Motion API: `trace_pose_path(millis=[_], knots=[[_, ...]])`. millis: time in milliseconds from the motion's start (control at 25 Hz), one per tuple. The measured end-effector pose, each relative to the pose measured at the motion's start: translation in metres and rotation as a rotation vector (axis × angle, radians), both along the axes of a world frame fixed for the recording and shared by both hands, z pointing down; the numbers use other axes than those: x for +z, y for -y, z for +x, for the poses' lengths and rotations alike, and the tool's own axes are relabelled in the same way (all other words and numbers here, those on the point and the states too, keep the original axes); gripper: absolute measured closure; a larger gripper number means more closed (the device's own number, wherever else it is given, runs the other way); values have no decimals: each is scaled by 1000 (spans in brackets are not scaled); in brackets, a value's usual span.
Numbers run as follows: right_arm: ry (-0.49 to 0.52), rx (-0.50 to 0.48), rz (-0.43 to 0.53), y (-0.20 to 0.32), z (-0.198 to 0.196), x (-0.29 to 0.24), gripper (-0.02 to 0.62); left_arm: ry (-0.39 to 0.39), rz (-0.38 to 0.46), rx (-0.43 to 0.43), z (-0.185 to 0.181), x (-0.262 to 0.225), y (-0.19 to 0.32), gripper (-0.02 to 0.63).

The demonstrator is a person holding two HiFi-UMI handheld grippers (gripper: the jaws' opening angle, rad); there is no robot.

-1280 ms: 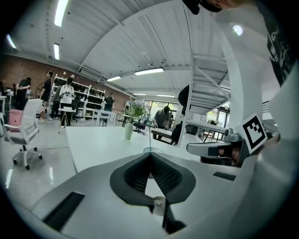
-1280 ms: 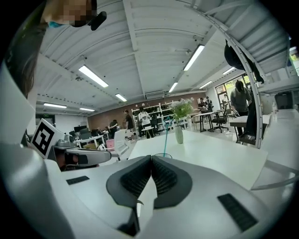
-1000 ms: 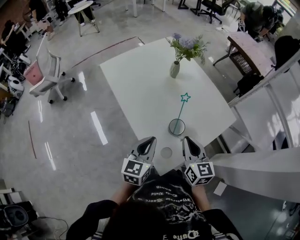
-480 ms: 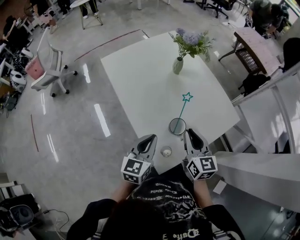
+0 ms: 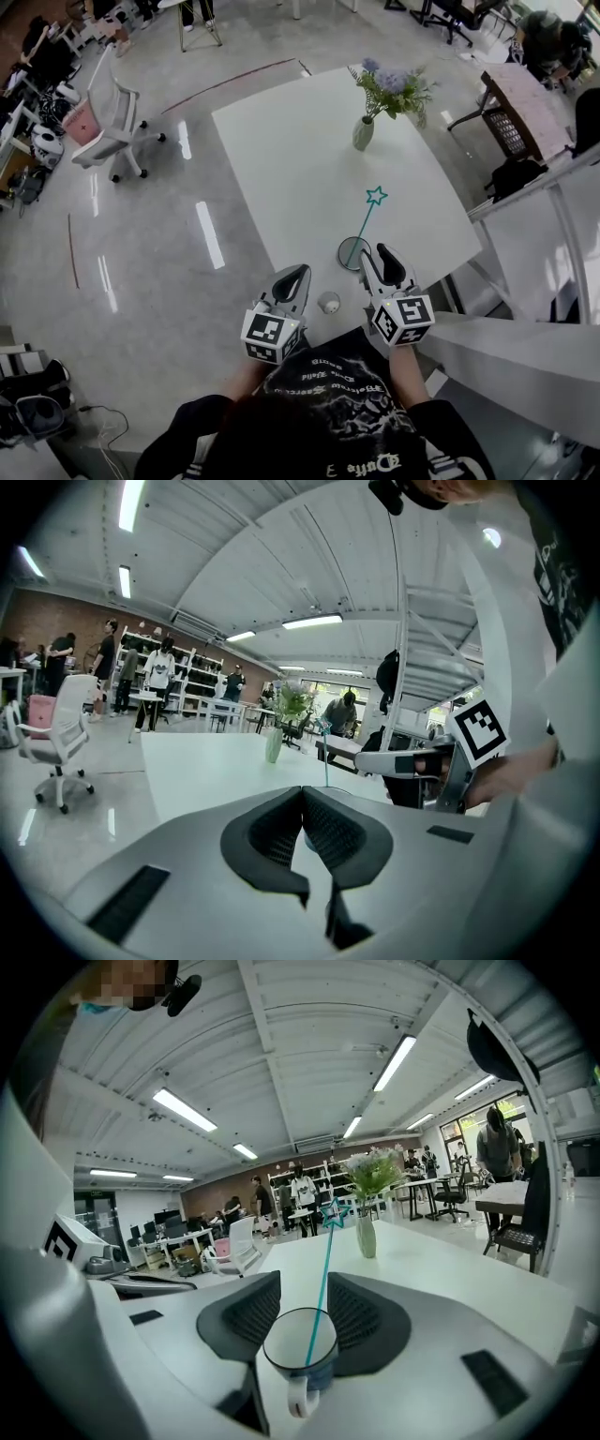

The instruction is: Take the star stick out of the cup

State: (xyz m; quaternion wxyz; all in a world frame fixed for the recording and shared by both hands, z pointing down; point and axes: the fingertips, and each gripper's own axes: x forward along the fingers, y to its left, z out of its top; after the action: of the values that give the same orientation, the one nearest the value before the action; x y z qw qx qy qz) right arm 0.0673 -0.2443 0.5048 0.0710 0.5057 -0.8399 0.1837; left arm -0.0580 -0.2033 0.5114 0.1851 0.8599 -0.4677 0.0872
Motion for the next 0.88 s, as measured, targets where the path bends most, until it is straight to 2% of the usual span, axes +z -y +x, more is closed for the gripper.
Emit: trace_pose_path(millis=[480,880], knots=[[-30,-60,-21,28,-4,1,430,14,0,-21,11,1,3,586],[-16,-54,-86,53,-3,21,426,18,-10,-51,7,5,6,586]])
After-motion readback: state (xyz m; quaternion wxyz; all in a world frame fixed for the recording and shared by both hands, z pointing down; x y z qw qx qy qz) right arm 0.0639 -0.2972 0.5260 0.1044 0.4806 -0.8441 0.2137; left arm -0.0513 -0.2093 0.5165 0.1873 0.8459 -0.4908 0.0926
